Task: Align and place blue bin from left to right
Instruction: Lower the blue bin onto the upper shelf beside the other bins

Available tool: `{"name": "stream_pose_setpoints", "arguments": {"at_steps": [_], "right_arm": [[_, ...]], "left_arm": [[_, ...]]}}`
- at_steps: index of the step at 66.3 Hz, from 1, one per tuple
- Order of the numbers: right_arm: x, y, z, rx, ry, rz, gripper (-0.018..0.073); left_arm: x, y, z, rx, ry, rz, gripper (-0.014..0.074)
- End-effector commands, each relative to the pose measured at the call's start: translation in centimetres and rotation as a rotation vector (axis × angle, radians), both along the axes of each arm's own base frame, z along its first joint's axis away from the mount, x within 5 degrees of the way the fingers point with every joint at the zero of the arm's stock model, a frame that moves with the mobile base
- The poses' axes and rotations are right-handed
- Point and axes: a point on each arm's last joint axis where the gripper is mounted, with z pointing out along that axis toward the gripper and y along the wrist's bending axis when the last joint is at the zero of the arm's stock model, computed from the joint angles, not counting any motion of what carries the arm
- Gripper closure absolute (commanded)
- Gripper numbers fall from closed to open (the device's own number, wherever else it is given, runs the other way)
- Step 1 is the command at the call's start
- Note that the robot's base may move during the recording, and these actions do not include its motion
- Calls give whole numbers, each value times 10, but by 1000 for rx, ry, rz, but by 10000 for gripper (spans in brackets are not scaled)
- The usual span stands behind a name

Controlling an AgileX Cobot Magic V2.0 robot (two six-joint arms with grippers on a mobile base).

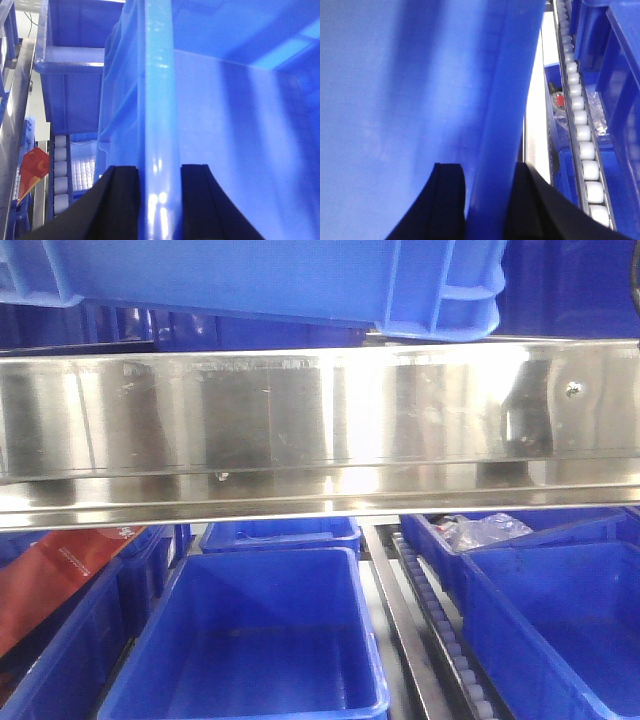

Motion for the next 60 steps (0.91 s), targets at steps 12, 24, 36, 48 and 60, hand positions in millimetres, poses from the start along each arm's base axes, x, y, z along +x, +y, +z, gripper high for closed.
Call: {"name": "stream_pose_setpoints", "arguments": {"at_steps": [12, 24, 36, 48, 60], "right_arm": [[0, 8, 18, 73, -143, 54, 627], [24, 11, -2, 36, -118, 57, 627], [51, 12, -30, 11, -66, 44, 627], [75, 5, -53, -5, -35, 11, 626], [87, 1, -66, -4, -15, -4, 492]], "left_arm": [[-5, -1, 20, -116, -97, -15, 708], [14, 17, -2, -127, 15, 43, 708], [35, 22, -28, -69, 101, 69, 708], [56, 20, -57, -44, 192, 70, 708], [68, 20, -75, -21, 240, 75, 601]]}}
